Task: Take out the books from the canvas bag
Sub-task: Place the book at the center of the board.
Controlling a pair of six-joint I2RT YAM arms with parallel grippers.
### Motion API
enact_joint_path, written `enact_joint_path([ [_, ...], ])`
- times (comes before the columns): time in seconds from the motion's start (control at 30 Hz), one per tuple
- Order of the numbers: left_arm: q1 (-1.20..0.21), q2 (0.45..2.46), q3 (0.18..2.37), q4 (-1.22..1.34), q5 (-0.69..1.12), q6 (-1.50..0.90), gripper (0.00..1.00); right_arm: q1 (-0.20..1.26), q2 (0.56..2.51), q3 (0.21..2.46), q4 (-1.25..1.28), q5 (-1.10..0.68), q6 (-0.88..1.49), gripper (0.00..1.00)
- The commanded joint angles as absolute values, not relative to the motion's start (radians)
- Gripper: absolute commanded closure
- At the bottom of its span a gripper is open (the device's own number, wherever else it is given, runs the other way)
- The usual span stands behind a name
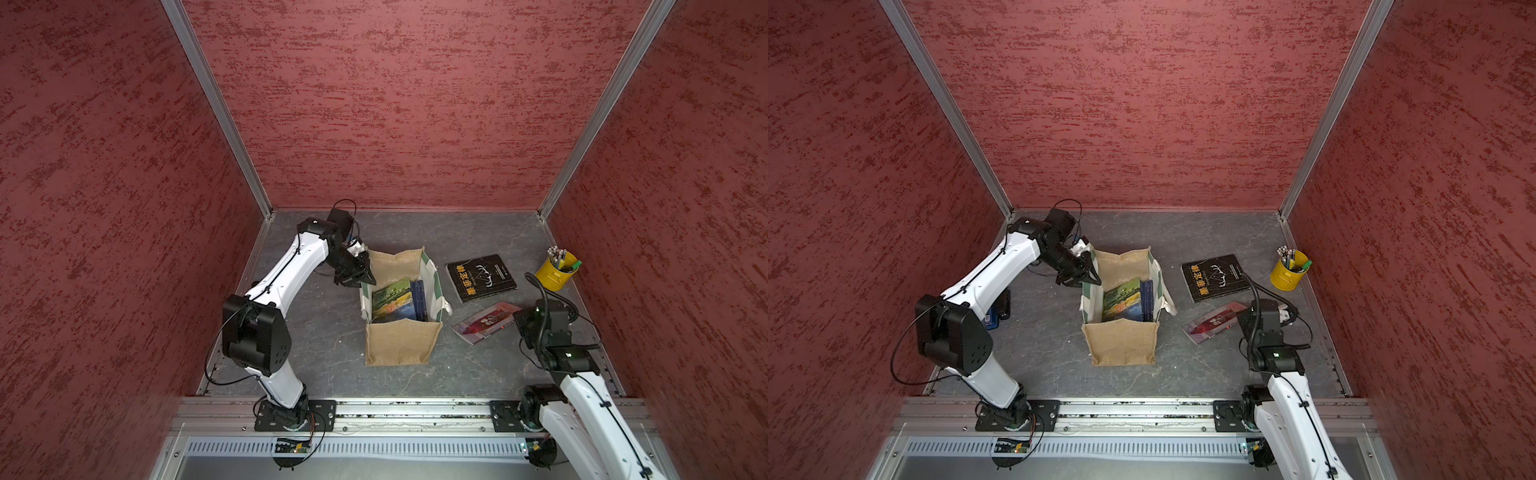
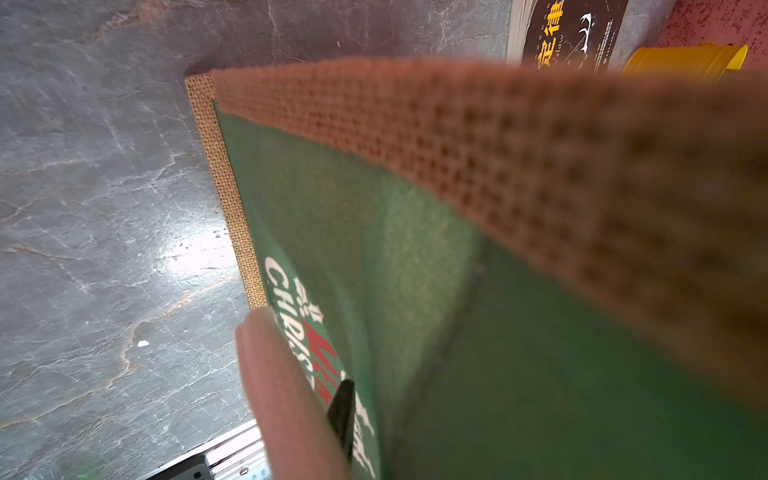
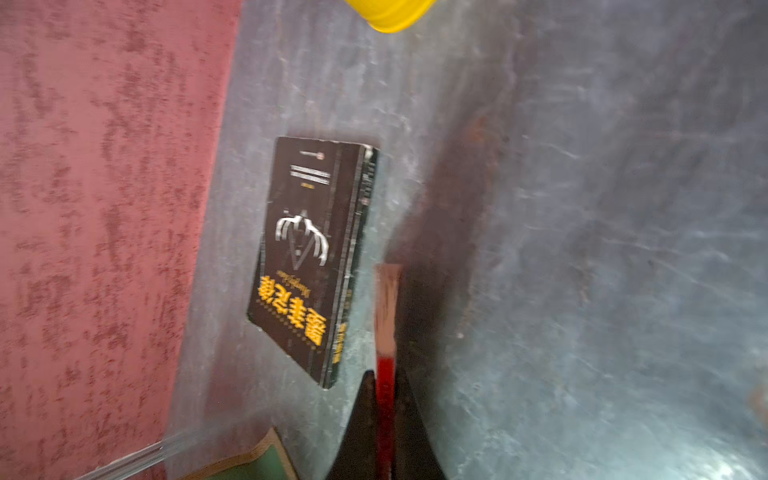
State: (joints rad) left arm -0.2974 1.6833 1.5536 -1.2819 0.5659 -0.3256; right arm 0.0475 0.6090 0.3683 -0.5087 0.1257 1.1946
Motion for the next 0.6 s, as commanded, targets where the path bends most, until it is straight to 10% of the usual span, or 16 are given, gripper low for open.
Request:
enact_joint_path([
  [0.0, -0.296, 1.671, 1.542, -1.282, 0.558, -0.319, 0.76, 0.033, 0.594, 0.333, -0.538, 0.160, 1.270, 1.00],
  [0.1, -0.296, 1.672, 1.542, -1.281, 0.559, -0.319, 0.76, 0.026, 0.611, 0.293, -0.555, 0.151, 1.286, 0.93],
  [0.23, -0.296, 1.675, 1.545, -1.283, 0.558, -0.319, 0.76, 0.026, 0.652, 0.343, -0.621, 0.161, 1.264, 0.32],
  [0.57, -0.301, 1.685, 1.549, -1.278, 0.565, -0.325, 0.76, 0.083, 0.933, 0.828, -0.632, 0.083, 0.948, 0.23],
])
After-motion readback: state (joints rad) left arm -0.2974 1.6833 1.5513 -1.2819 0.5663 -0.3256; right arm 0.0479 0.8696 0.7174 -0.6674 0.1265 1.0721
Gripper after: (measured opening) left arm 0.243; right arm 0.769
